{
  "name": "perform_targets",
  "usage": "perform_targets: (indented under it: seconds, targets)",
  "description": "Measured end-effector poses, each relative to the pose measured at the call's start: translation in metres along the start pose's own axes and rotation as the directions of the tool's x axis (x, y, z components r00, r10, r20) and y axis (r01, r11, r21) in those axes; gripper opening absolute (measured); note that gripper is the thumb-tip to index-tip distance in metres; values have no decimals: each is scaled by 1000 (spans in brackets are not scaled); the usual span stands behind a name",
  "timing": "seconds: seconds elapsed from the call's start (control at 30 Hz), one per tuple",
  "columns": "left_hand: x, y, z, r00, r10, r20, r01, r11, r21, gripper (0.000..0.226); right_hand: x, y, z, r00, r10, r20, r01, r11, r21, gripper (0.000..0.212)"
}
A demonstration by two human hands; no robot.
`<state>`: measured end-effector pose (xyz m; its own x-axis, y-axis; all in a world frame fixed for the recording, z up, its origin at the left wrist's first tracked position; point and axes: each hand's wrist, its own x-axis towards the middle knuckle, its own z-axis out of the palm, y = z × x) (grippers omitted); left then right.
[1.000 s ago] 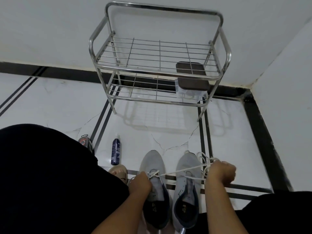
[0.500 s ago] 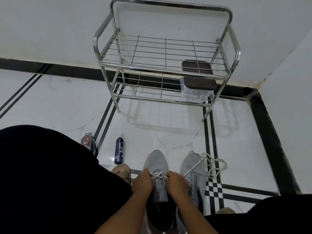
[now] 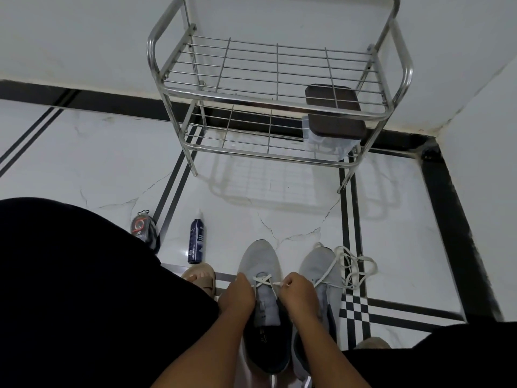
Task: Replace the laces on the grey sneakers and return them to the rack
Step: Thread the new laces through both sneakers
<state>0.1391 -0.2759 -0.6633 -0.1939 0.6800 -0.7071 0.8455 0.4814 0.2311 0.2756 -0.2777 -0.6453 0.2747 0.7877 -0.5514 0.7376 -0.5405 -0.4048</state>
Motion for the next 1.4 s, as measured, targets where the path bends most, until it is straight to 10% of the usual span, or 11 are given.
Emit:
perform_targets:
  seconds: [0.3, 0.47, 0.67, 1.07, 1.4]
  targets:
    - [-18, 7, 0, 998, 55, 6, -54, 996, -69, 50, 3, -5, -27, 996, -11, 92, 42, 940, -337, 20]
    - [-28, 30, -20, 932, 318, -173, -329, 944, -40, 35, -1, -28, -78, 993, -80, 86, 95, 975, -199, 20]
    - [-47, 62, -59, 810, 586, 22, -456, 653, -605, 16, -31, -52, -131, 971, -239, 2, 238, 969, 70, 20]
    - [-22, 14, -53, 973, 136, -189, -212, 852, -478, 25, -74, -28, -233, 966, -171, -193, 247, 826, 507, 7]
    - [-20, 10, -33, 992, -33, -121, -10, 939, -344, 36, -66, -45, -211, 970, -227, -90, 112, 85, 990, 35]
